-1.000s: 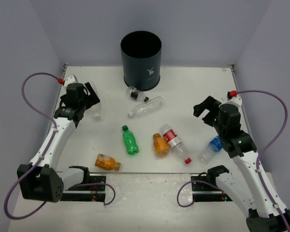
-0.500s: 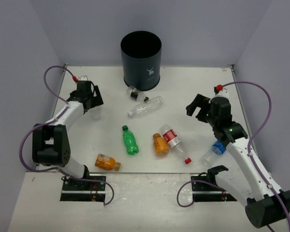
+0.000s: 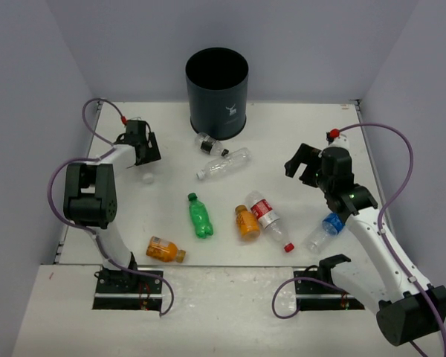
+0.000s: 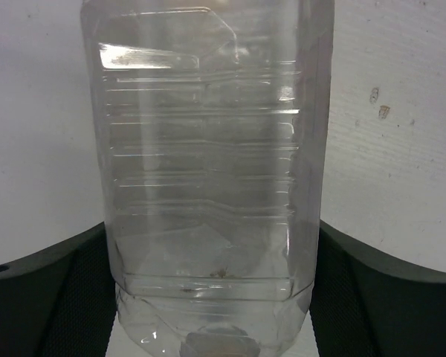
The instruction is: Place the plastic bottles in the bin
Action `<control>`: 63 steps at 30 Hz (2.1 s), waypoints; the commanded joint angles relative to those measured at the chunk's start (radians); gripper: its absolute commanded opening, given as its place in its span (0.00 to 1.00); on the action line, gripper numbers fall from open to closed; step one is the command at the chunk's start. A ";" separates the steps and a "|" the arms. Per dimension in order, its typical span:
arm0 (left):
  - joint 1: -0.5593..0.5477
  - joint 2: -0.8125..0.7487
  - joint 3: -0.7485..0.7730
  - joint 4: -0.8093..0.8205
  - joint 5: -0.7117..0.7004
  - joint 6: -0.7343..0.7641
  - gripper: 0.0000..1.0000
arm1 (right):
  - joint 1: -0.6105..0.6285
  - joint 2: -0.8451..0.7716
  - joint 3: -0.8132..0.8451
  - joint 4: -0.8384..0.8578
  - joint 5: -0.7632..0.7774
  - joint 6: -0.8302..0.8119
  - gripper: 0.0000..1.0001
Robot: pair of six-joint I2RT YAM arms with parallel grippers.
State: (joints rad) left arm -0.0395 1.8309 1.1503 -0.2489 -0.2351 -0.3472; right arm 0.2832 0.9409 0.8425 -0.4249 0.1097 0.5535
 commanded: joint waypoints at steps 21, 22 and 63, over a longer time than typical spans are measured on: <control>-0.209 -0.092 0.655 0.189 0.320 0.106 0.50 | 0.002 -0.057 -0.040 0.072 -0.061 -0.044 0.99; -0.223 -0.061 0.735 0.218 0.297 0.092 0.46 | 0.001 -0.061 -0.047 0.076 -0.067 -0.045 0.99; -0.405 0.137 1.020 0.365 0.165 0.097 1.00 | -0.001 -0.063 -0.051 -0.014 -0.224 -0.114 0.99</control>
State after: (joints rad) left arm -0.4524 2.1091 2.1670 0.2567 -0.0437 -0.2678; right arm 0.2829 0.8759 0.7643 -0.3786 -0.0120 0.4650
